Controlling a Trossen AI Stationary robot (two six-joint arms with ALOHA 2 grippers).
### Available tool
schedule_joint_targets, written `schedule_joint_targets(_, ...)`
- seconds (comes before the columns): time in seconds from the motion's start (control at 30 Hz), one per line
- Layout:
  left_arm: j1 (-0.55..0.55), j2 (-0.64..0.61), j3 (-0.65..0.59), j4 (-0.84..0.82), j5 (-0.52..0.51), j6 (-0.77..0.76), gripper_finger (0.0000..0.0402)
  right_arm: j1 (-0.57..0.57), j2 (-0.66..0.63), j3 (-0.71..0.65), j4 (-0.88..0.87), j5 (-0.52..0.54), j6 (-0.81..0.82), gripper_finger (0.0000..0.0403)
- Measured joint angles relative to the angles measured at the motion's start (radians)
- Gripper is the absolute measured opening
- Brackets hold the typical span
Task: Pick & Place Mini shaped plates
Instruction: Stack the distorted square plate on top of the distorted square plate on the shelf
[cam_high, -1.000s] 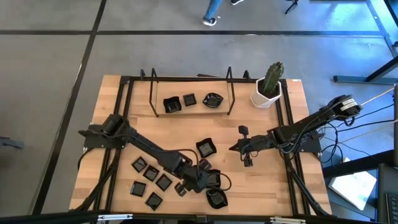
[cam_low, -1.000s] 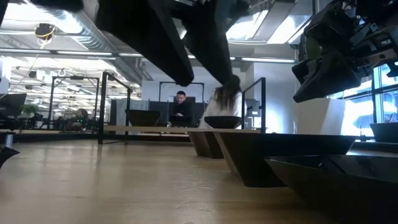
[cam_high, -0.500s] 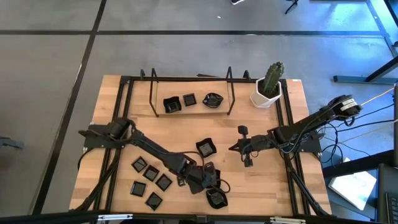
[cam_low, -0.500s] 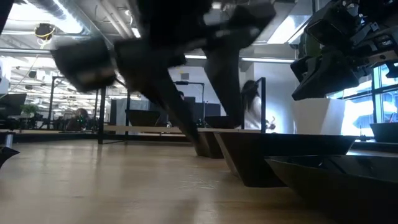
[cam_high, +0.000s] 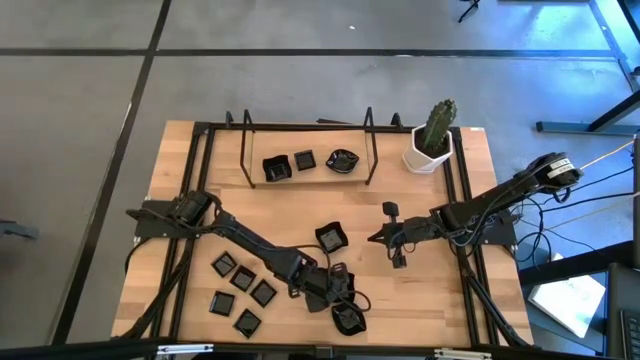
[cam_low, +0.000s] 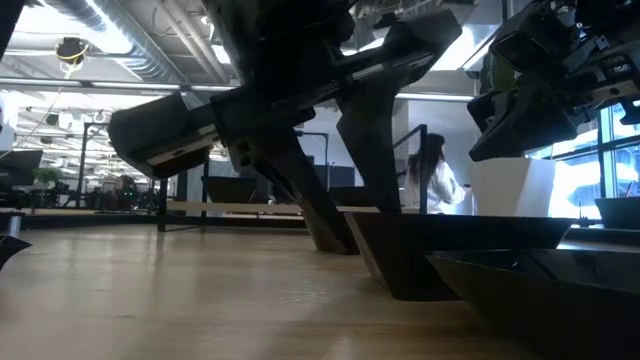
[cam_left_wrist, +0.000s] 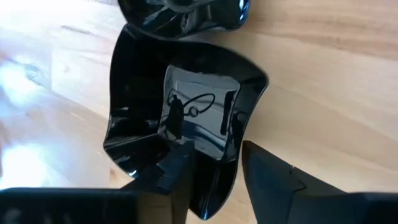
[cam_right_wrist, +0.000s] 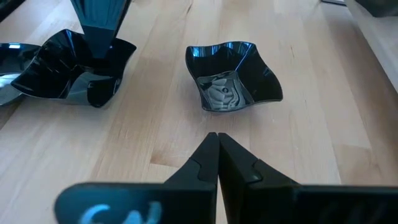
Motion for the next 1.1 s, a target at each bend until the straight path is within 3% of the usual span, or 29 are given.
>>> schedule_joint_targets(0.23, -0.006, 0.000, 0.000, -0.001, 0.008, 0.006, 0.0053, 0.000, 0.000, 0.000, 0.000, 0.000, -0.003, 0.0006)
schedule_joint_targets(0.37, -0.026, 0.000, 0.000, -0.001, -0.057, 0.015, 0.0008, 0.000, 0.000, 0.000, 0.000, 0.000, -0.004, 0.0006)
schedule_joint_targets(0.7, -0.132, -0.082, 0.000, -0.051, -0.306, -0.041, 0.0003, 0.000, 0.000, -0.001, -0.012, 0.000, -0.004, 0.0006)
schedule_joint_targets(0.9, -0.156, -0.296, 0.000, -0.152, -0.484, -0.314, 0.0003, 0.000, 0.000, -0.001, -0.014, -0.001, 0.004, 0.0006)
schedule_joint_targets(1.1, 0.006, -0.549, 0.000, -0.309, -0.569, -0.784, 0.0002, 0.000, 0.000, -0.001, 0.013, 0.000, -0.004, 0.0006)
